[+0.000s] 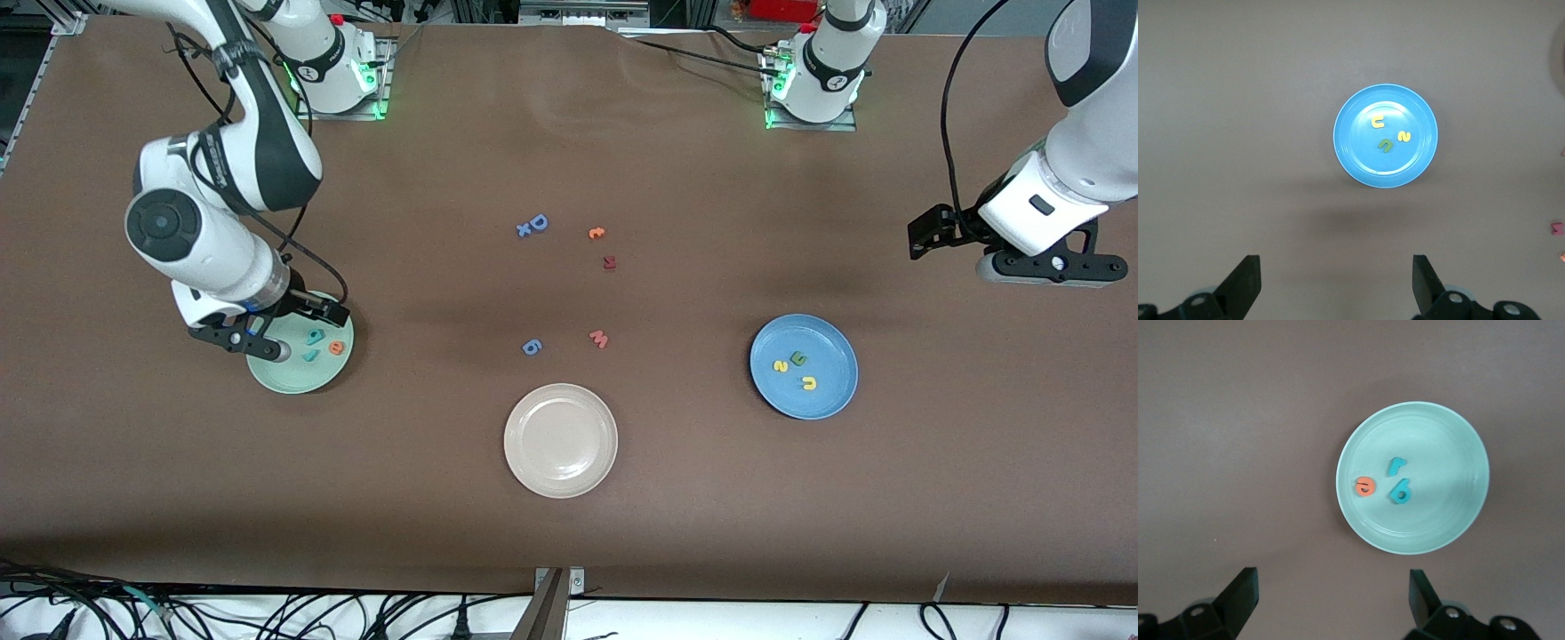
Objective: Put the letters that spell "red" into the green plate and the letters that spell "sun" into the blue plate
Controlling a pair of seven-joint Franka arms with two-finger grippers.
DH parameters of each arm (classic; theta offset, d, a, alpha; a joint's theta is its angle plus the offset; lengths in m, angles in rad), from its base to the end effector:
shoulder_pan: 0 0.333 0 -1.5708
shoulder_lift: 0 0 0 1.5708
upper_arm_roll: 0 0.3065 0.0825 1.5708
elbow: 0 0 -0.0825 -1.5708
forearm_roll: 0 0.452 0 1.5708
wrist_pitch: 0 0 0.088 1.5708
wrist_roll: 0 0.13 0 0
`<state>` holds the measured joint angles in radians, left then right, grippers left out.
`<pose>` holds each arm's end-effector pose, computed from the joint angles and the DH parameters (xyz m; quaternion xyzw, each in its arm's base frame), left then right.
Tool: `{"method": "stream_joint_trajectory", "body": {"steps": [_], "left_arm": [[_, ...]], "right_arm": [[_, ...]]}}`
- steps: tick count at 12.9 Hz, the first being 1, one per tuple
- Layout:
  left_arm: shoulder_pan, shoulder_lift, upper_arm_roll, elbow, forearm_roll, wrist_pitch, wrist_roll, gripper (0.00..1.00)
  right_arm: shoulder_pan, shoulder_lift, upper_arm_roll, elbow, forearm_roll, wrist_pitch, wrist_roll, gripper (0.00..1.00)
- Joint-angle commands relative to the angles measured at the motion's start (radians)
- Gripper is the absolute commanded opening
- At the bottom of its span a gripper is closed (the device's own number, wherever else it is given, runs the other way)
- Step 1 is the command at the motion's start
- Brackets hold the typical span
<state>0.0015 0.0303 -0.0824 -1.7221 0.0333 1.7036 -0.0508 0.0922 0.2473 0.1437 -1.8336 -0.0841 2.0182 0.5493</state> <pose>0.6310 -0.0468 0.5023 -0.9994 0.0177 0.0233 0.0168 0.6532 0.1474 0.3277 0.9897 -0.1385 -0.0200 0.0297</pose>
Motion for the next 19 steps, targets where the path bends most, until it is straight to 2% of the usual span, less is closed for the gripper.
{"method": "stream_joint_trajectory", "body": {"steps": [1, 4, 7, 12, 17, 19], "left_arm": [[-0.011, -0.015, 0.007, 0.004, -0.021, -0.009, -0.037, 1.0], [-0.021, -0.013, 0.023, 0.061, -0.021, -0.037, -0.044, 1.0], [-0.015, -0.015, 0.023, 0.052, -0.029, -0.041, -0.081, 1.0], [-0.031, -0.036, 0.023, 0.015, -0.027, -0.038, -0.133, 1.0], [-0.018, -0.055, 0.018, -0.013, -0.032, -0.036, -0.133, 1.0], [-0.017, -0.058, 0.018, -0.014, -0.03, -0.038, -0.133, 1.0]], "right_arm": [[-0.023, -0.094, -0.004, -0.004, 0.024, -0.087, -0.099, 1.0], [-0.023, -0.109, -0.071, 0.075, 0.082, -0.163, -0.23, 1.0], [0.001, -0.109, -0.14, 0.177, 0.083, -0.353, -0.319, 1.0], [0.015, -0.12, -0.17, 0.284, 0.073, -0.605, -0.361, 1.0], [0.017, -0.149, -0.243, 0.287, 0.115, -0.605, -0.476, 1.0], [0.017, -0.152, -0.248, 0.287, 0.118, -0.563, -0.48, 1.0]]}}
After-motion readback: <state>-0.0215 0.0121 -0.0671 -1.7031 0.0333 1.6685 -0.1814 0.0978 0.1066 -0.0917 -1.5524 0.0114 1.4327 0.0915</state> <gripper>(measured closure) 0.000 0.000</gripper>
